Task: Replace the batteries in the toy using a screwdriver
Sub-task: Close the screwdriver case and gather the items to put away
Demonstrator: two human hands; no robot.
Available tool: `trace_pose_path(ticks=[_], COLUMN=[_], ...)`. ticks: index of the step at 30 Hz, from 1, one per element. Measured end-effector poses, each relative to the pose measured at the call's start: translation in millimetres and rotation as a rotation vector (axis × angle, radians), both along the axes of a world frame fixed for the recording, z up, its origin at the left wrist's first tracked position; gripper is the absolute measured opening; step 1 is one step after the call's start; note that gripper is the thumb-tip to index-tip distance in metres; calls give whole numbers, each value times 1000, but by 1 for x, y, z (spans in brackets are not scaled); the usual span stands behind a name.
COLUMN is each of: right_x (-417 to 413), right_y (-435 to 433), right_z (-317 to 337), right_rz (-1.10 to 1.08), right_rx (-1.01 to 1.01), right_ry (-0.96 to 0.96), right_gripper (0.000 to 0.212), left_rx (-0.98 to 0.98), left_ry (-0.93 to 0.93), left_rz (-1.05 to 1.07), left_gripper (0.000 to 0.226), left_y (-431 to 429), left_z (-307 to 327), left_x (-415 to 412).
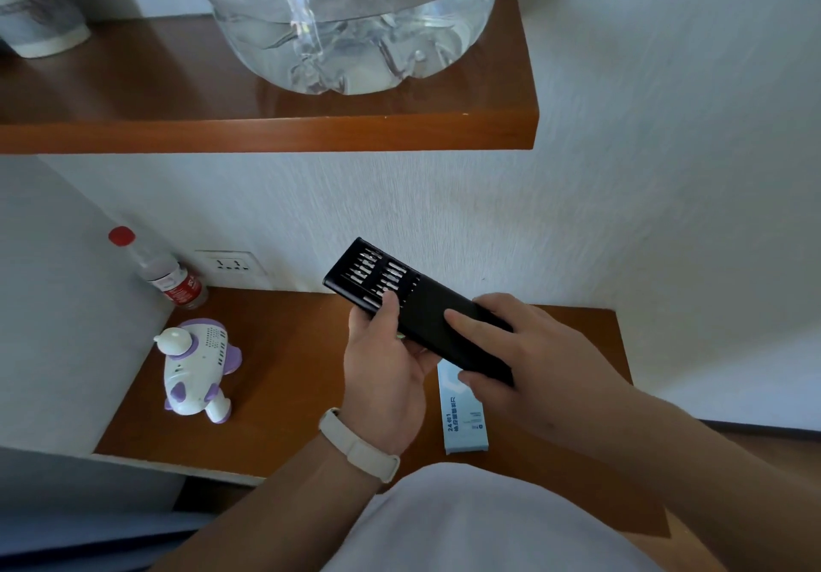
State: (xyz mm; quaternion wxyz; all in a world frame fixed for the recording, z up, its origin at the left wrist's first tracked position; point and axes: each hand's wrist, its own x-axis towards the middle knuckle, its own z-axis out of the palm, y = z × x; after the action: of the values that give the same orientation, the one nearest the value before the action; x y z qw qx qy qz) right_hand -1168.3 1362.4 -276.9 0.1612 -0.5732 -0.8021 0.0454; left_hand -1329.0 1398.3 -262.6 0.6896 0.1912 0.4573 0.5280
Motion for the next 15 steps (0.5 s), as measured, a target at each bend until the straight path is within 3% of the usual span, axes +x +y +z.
trace_pose_path(ticks=[6,10,12,15], right_x=[31,46,48,48], right_y=[4,6,6,4], right_z=[6,5,3,1], right_rz=[73,74,20,-110], right_rx=[-35,15,32,-67], right_ry=[-20,-44,35,359], right_gripper=[62,61,62,63], left_rx=[82,176,161,129], left_ry=[144,296,310,308], left_rz=[4,-138,-147,-134], left_gripper=[29,35,33,31], left_y=[29,36,38,40], left_z=[1,-1,-3,-5], left_x=[-33,-44,-44,-43])
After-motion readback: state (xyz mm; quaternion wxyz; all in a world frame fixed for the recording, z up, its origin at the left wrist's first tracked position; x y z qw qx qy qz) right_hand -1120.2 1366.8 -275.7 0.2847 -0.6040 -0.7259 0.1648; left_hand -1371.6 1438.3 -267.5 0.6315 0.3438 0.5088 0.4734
